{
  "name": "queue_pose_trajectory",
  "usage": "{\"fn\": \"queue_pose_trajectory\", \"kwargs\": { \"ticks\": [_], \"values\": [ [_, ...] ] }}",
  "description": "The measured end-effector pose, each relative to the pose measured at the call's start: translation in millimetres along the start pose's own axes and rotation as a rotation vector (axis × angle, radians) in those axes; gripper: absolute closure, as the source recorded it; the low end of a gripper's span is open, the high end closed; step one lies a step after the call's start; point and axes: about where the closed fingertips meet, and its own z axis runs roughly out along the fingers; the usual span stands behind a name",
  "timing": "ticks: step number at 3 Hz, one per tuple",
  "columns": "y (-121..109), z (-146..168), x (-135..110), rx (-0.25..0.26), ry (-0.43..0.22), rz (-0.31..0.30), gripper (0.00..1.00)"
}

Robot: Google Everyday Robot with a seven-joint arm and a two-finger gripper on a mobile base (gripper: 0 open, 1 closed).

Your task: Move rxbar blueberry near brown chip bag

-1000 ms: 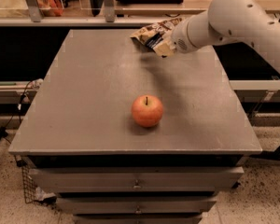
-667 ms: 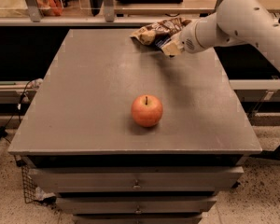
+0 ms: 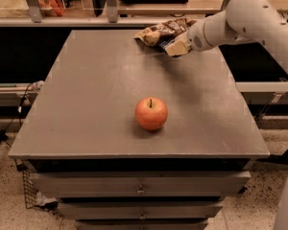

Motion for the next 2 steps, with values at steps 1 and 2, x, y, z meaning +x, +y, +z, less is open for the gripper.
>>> {"fn": "queue_pose_trajectory", "kwargs": {
  "ticks": [1,2],
  "values": [
    [2,1,-10,-0.017,-0.023,-0.009,0.12],
    [8,-1,-24,-0.033,-0.052,-0.026,0.00]
  ]
}}
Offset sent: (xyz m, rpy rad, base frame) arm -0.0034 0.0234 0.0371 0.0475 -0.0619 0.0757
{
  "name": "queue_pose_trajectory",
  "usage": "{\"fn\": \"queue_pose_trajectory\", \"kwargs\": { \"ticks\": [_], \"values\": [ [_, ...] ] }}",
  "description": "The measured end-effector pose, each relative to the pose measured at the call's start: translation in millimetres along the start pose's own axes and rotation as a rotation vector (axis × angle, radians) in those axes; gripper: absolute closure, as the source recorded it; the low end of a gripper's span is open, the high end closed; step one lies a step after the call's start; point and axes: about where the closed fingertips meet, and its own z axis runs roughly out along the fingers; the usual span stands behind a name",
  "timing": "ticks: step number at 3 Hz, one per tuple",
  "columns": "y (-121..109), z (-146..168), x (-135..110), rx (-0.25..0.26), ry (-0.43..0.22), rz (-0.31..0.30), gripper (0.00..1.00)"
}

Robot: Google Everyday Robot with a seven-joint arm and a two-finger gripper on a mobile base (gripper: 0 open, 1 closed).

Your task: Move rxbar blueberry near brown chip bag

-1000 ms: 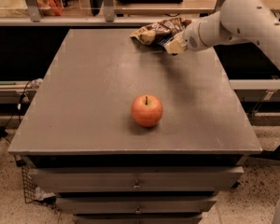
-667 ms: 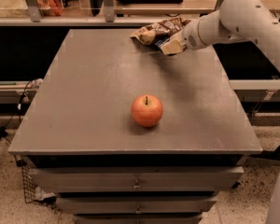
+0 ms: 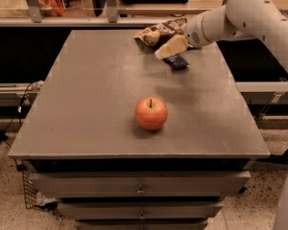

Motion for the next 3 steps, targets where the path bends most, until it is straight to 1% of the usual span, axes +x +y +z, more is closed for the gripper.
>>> {"fn": "queue_pose_trajectory", "kwargs": {
  "ticks": [1,2,3],
  "values": [
    [8,-22,-8,0.007,-0.027,-0.017,0.00],
    [31,-71,0,0.011,-0.116,-0.029,0.00],
    [69,-105,-1,0.023,-0.231,-0.037,0.00]
  ]
}}
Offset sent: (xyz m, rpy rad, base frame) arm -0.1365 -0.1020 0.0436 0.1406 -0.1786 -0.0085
